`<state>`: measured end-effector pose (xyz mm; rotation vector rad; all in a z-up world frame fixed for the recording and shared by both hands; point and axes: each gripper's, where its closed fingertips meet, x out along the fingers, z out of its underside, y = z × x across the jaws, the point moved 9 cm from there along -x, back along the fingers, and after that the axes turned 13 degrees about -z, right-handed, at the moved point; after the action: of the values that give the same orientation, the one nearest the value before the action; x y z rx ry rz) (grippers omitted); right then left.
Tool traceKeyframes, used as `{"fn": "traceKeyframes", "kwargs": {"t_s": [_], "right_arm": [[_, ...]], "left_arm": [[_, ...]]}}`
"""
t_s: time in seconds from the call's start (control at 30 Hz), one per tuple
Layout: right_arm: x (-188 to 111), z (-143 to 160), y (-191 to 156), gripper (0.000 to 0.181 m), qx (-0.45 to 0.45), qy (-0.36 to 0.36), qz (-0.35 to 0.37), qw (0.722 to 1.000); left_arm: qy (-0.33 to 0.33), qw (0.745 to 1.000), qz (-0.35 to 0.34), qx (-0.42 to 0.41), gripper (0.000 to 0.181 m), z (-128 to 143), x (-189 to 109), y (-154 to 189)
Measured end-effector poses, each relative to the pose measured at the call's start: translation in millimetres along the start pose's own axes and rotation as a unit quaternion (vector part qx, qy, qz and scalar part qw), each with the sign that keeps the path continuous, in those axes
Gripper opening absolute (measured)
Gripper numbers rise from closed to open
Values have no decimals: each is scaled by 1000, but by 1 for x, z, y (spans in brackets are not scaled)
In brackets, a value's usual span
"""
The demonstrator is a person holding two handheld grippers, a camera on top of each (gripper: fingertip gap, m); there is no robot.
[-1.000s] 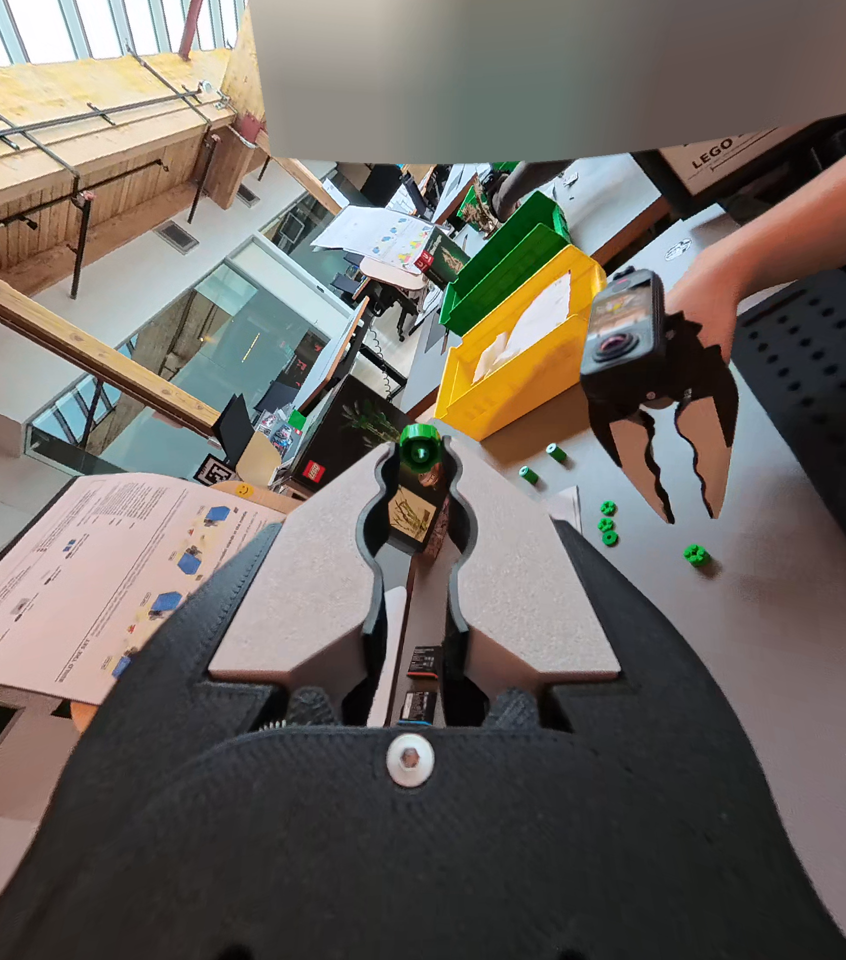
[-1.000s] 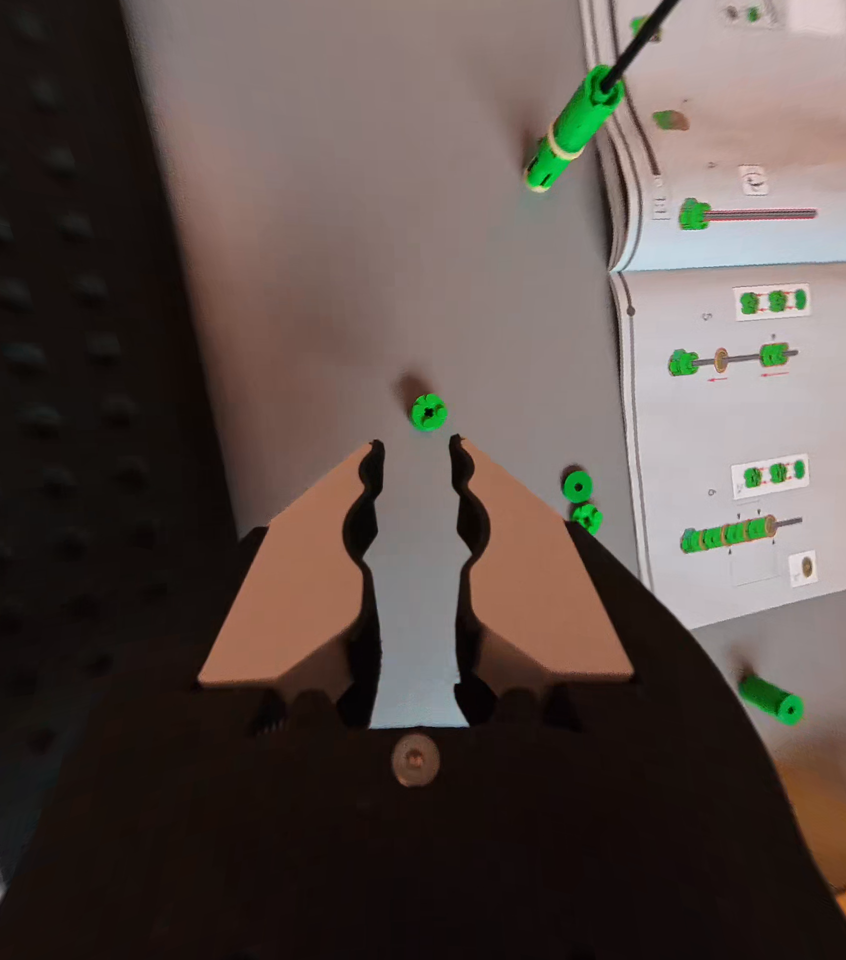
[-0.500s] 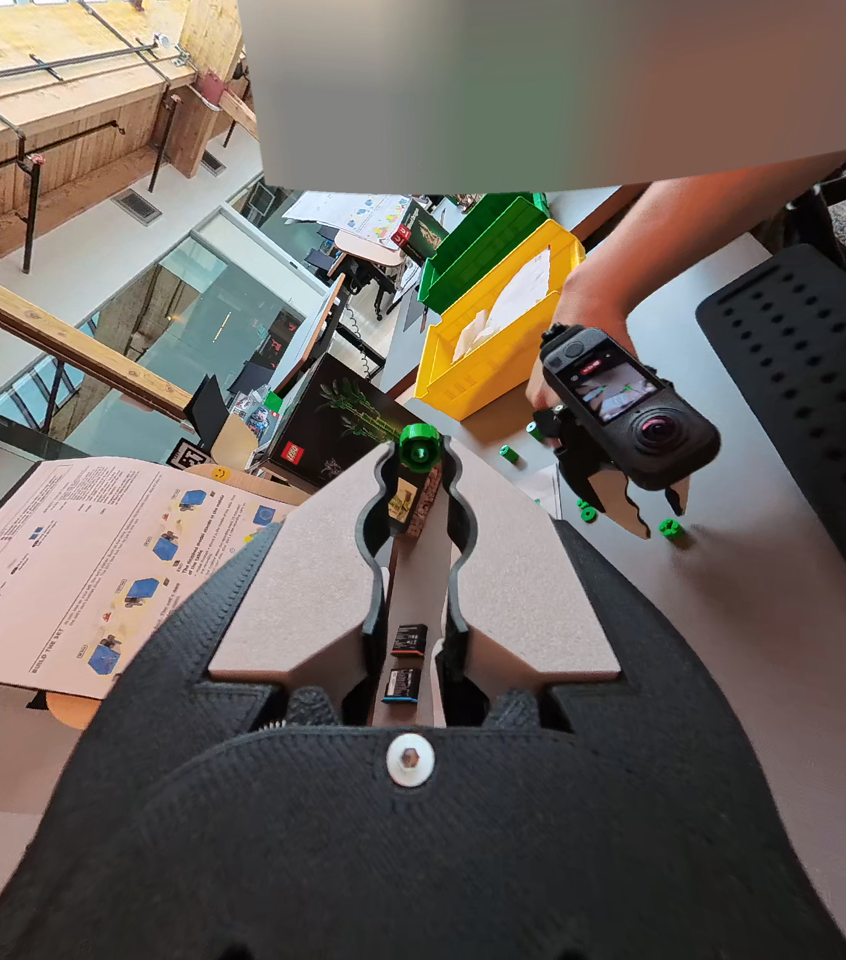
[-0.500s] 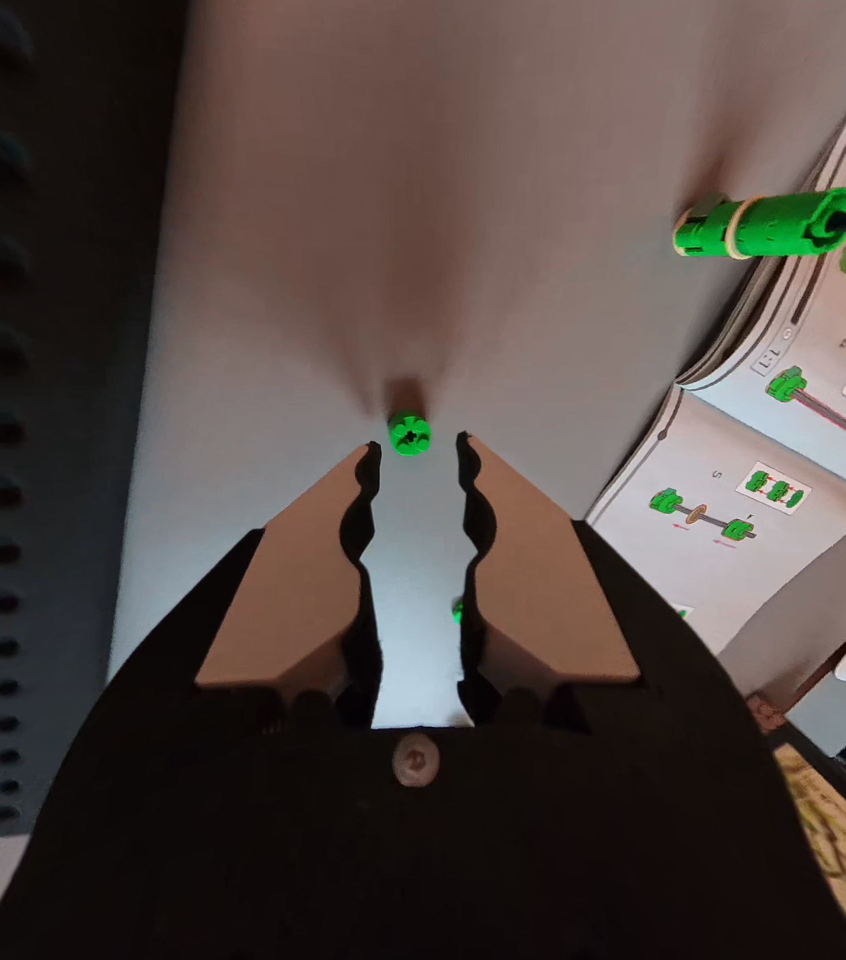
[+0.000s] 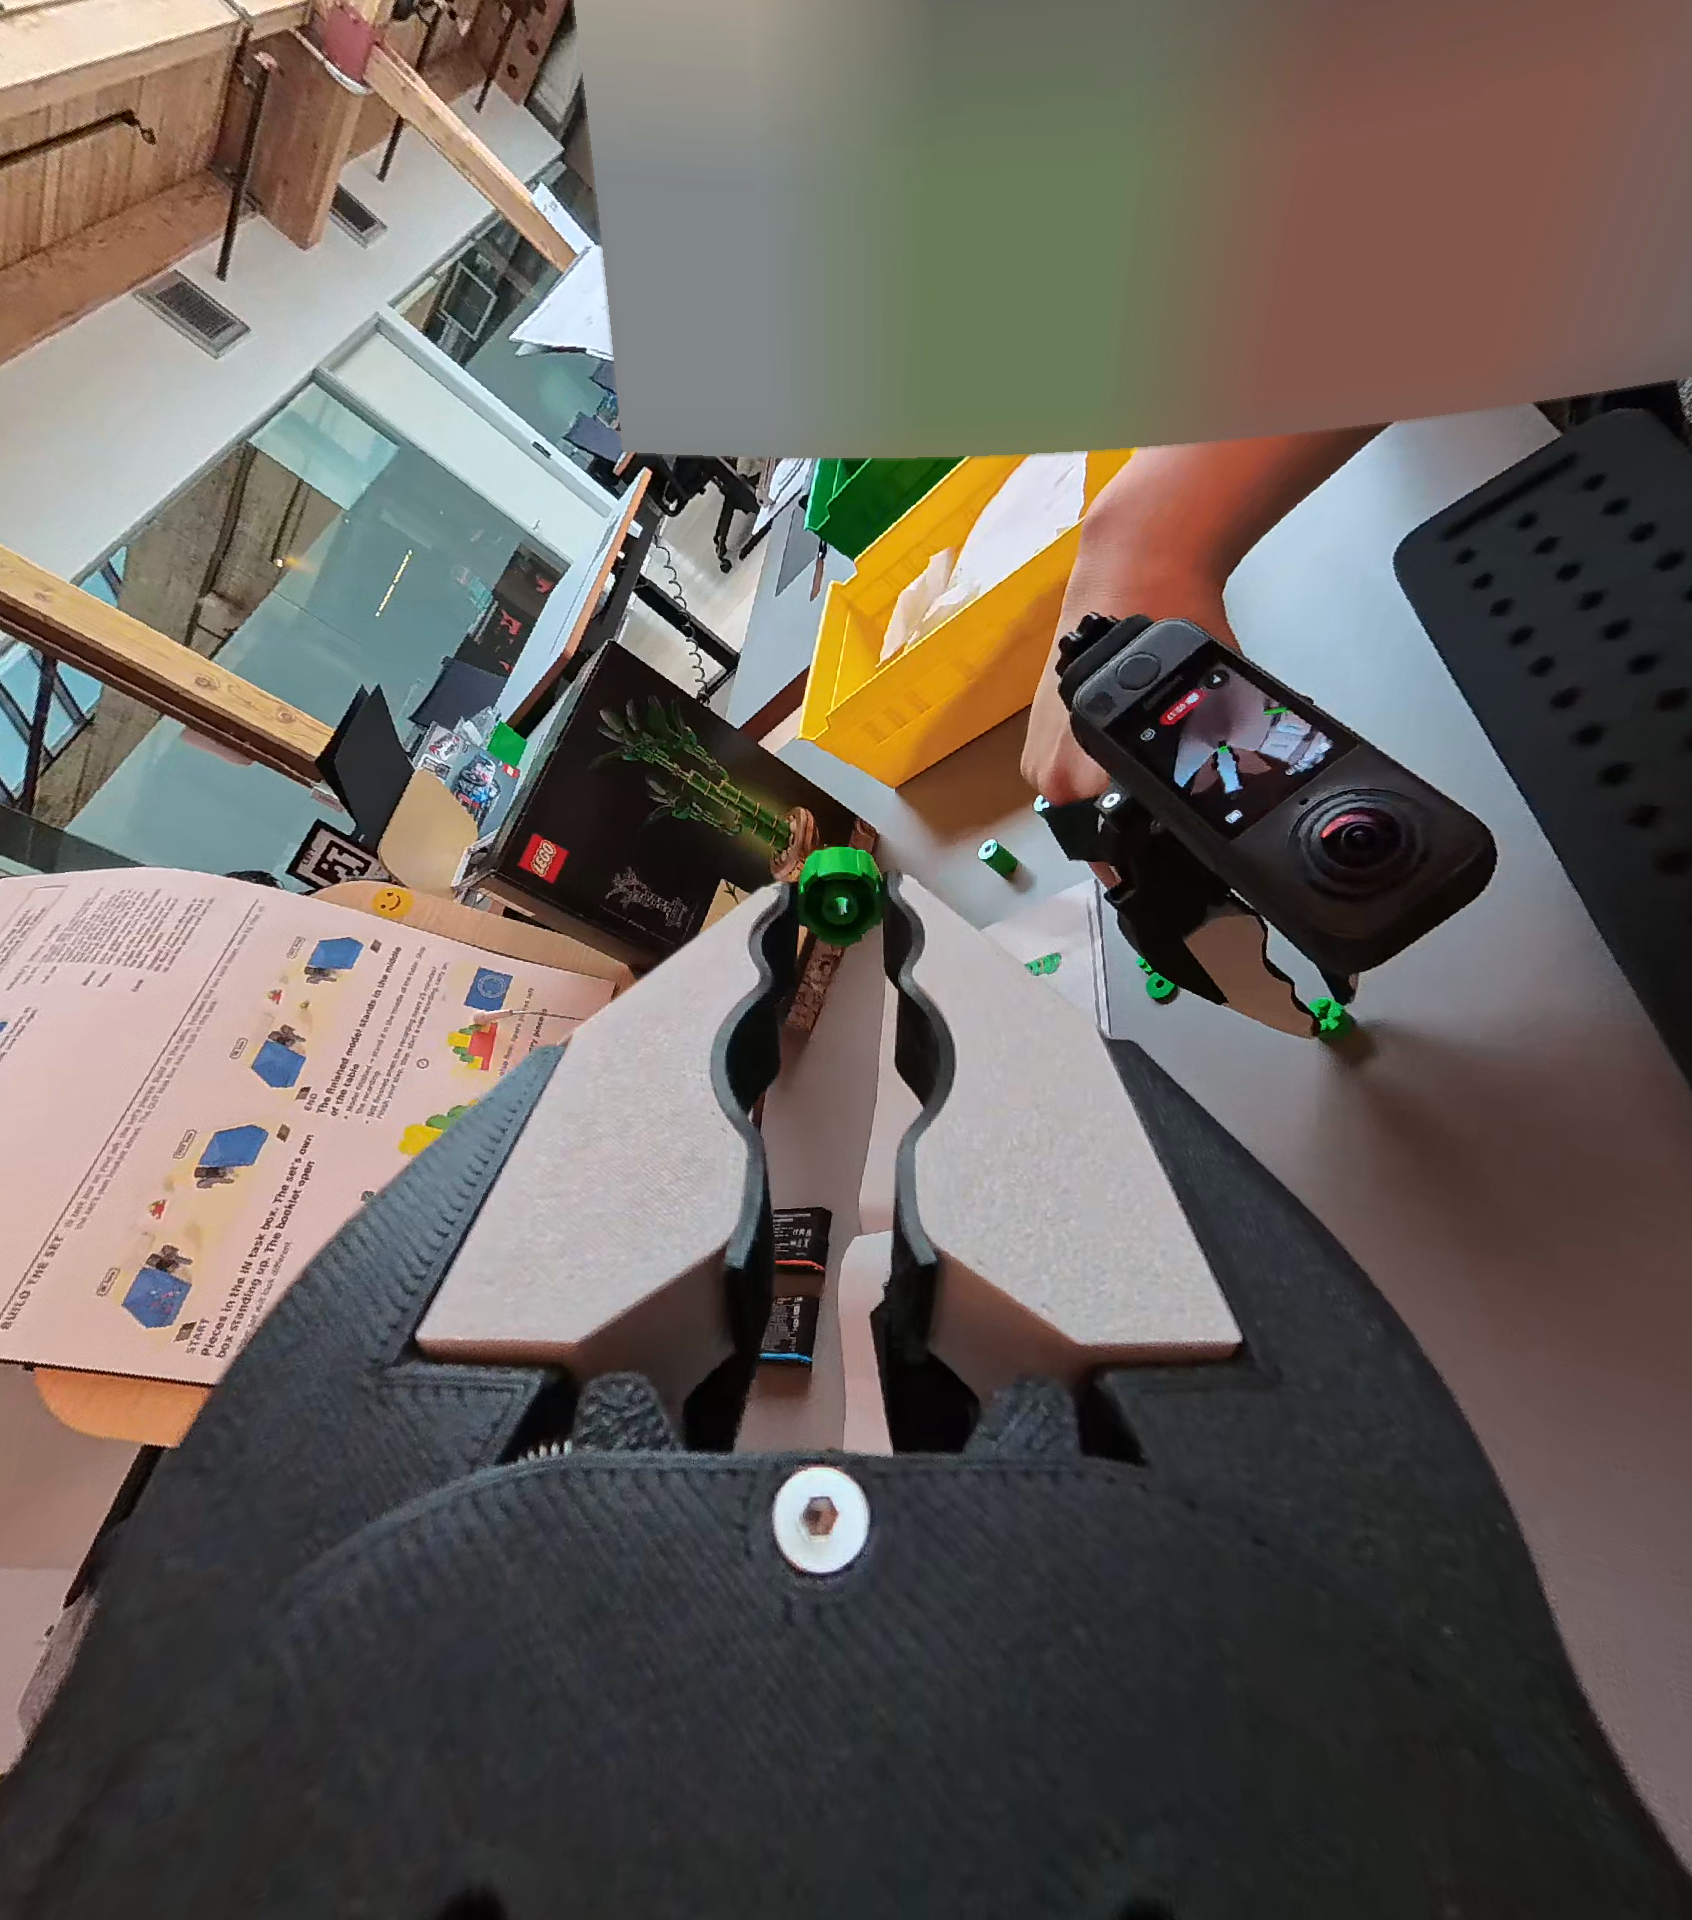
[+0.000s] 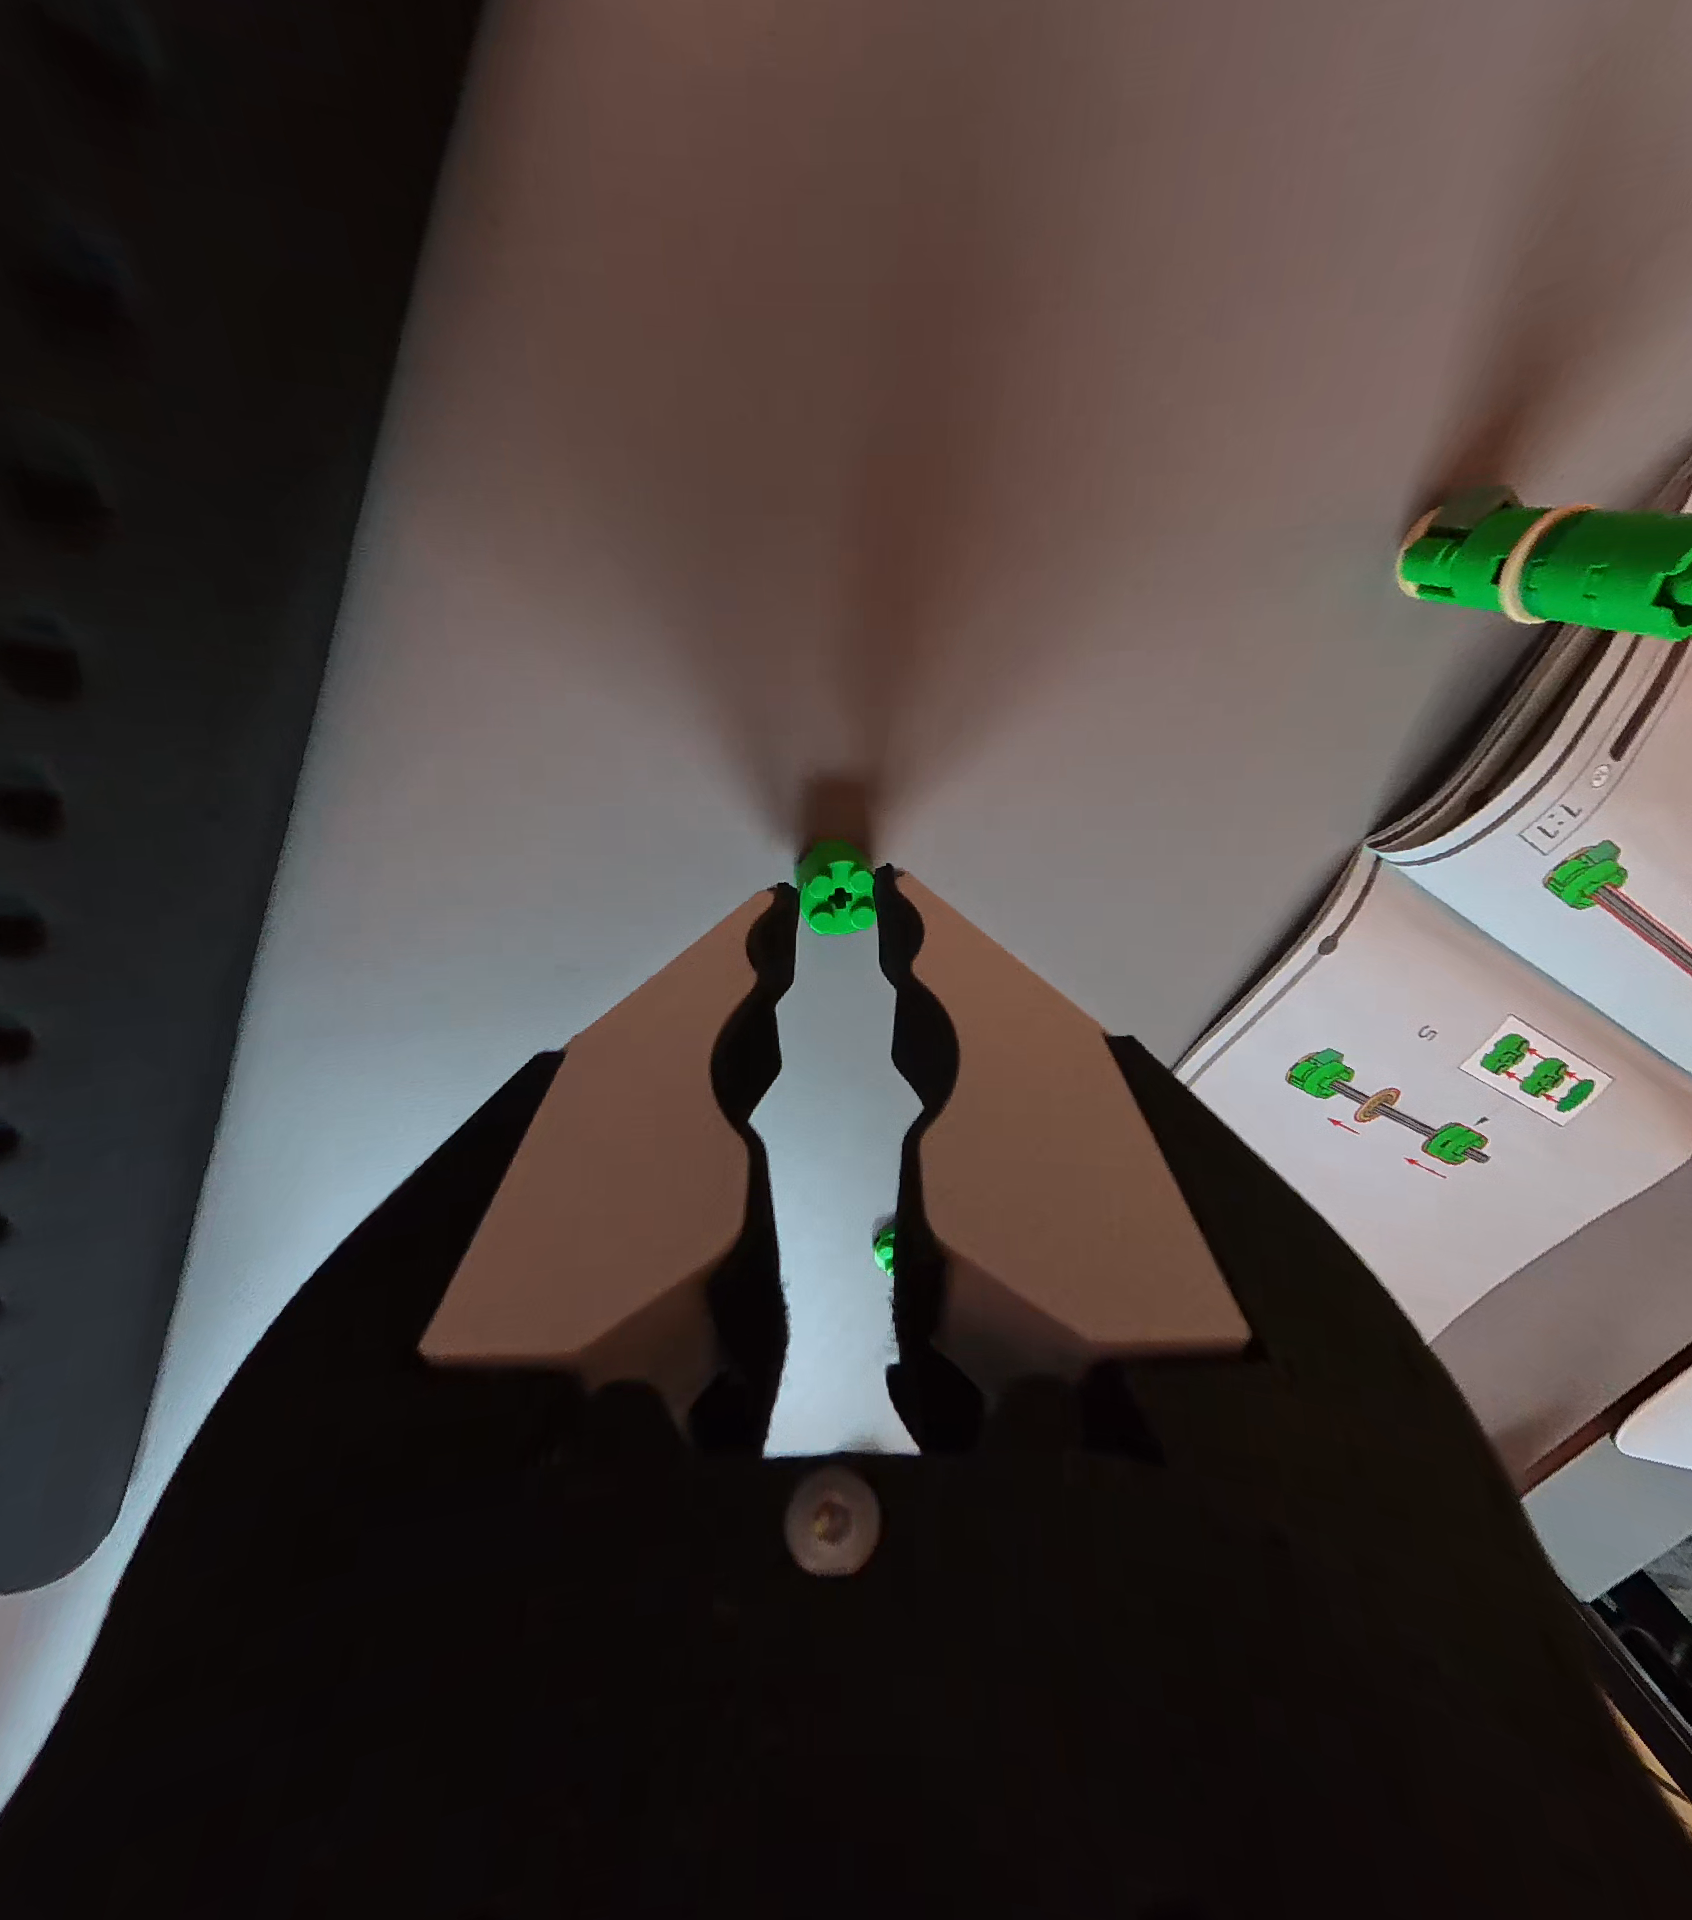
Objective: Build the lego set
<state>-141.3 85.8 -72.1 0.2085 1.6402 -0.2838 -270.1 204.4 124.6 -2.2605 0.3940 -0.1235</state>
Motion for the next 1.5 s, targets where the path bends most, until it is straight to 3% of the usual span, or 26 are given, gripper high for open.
{"fn": "traceKeyframes", "kwargs": {"t_s": [0.23, 0.33, 0.4, 0.5, 0.57, 0.67, 0.77, 0.9, 0.93, 1.0, 1.13, 1.23, 1.3, 1.4, 1.5], "right_arm": [[-5, 7, 5, 13, 36, 10, 11, 999], [-42, 14, 7, 13, 86, 148, 56, 984], [-84, 21, 2, 13, 99, 295, 114, 943], [-152, 31, -21, 12, 43, 498, 206, 842], [-189, 35, -33, 12, 9, 559, 243, 793], [-234, 30, -45, 12, -47, 594, 272, 756], [-258, 17, -52, 13, -94, 571, 314, 753], [-249, 7, -65, 13, -153, 559, 378, 722], [-250, 7, -63, 12, -146, 547, 393, 725], [-249, 8, -62, 12, -130, 538, 373, 745], [-249, 9, -59, 12, -99, 557, 351, 746], [-252, 9, -52, 12, -45, 583, 303, 752], [-256, 9, -49, 12, -15, 616, 274, 739], [-256, 6, -45, 12, -5, 629, 259, 733], [-251, -1, -41, 12, -4, 607, 261, 750]], "left_arm": [[-7, 1000, 2, 2, 13, 3, 4, 0], [3, 1000, 1, -4, 13, 2, 1, -2], [19, 1000, 9, -15, 13, 0, -2, -3], [42, 998, 33, -42, 13, -5, -3, -2], [49, 996, 37, -72, 13, -10, 0, -4], [64, 988, 57, -128, 13, -20, 8, -4], [72, 982, 39, -172, 13, -28, 16, -7], [79, 957, 78, -268, 13, -34, 19, -11], [81, 952, 87, -284, 12, -35, 19, -12], [79, 947, 89, -297, 13, -35, 20, -13], [79, 947, 80, -300, 12, -35, 22, -15], [79, 961, 8, -264, 12, -36, 20, -20], [66, 972, -41, -224, 12, -37, 17, -21], [69, 972, -28, -222, 12, -46, 12, -18], [80, 969, -32, -233, 13, -48, 10, -20]]}}
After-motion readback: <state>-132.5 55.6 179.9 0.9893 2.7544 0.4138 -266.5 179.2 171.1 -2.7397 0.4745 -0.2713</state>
